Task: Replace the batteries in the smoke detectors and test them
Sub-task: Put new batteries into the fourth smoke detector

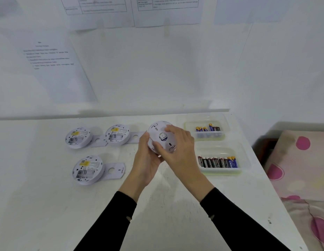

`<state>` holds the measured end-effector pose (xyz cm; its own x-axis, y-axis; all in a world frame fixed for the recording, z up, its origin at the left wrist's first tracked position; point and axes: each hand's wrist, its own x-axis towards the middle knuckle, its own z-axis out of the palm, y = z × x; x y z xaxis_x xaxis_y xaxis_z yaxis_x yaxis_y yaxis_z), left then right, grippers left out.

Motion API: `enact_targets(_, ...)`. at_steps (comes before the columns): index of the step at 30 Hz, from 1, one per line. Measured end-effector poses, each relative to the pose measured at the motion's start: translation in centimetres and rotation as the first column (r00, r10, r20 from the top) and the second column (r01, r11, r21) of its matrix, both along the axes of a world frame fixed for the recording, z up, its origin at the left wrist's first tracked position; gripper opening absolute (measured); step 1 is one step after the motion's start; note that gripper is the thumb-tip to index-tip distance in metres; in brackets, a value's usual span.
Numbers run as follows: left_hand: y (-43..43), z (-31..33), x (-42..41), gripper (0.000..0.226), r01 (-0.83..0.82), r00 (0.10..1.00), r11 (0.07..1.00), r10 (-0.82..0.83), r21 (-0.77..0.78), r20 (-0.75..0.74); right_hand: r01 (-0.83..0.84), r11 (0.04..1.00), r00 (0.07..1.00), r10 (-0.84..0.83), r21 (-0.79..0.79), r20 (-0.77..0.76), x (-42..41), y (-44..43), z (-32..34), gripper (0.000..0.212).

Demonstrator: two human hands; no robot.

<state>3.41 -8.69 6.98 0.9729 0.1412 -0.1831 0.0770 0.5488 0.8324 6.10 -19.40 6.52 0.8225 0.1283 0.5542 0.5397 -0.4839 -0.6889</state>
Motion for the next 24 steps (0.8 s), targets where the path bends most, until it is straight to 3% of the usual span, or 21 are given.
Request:
enact_targets(3, 0.4, -0.2, 0.0, 0.047, -0.047, 0.999, 0.999, 0.048, -0.014, 0.025, -0.034, 0.998, 0.999, 0.036, -0.043, 0.039, 0.1, -0.4, 0.1, 0.037)
enact_targets(4, 0.6, -0.3, 0.0, 0.046, -0.055, 0.998, 0.998, 0.056, -0.024, 0.033, -0.047, 0.999, 0.999, 0.047, 0.02, 0.0, 0.4, -0.7, 0.2, 0.031)
enact_targets(6, 1.0, -0.5, 0.2, 0.046, -0.078, 0.996, 0.996, 0.079, -0.038, 0.035, -0.044, 0.966, 0.964, 0.109, 0.257, -0.244, 1.0, -1.8, 0.8, 0.027)
enact_targets(8, 1.2, -0.5, 0.3, 0.045, -0.089, 0.996, 0.996, 0.09, -0.03, 0.025, 0.0, 0.869, 0.805, 0.294, 0.494, -0.516, 1.8, -2.7, 1.5, 0.031)
enact_targets(10, 1.2, -0.6, 0.5, 0.046, -0.076, 0.997, 0.997, 0.076, -0.008, 0.026, 0.052, 0.783, 0.661, 0.439, 0.62, -0.608, 2.6, -3.2, 1.6, 0.035)
enact_targets(20, 1.2, -0.6, 1.3, 0.044, -0.05, 0.998, 0.999, 0.05, -0.001, 0.039, 0.231, 0.559, 0.427, 0.677, 0.796, -0.599, 3.7, -2.7, 1.4, 0.033)
enact_targets(24, 1.4, -0.8, 1.9, 0.044, -0.074, 0.997, 0.996, 0.074, -0.043, 0.003, 0.272, 0.516, 0.395, 0.71, 0.813, -0.583, 4.2, -2.5, 1.2, 0.029)
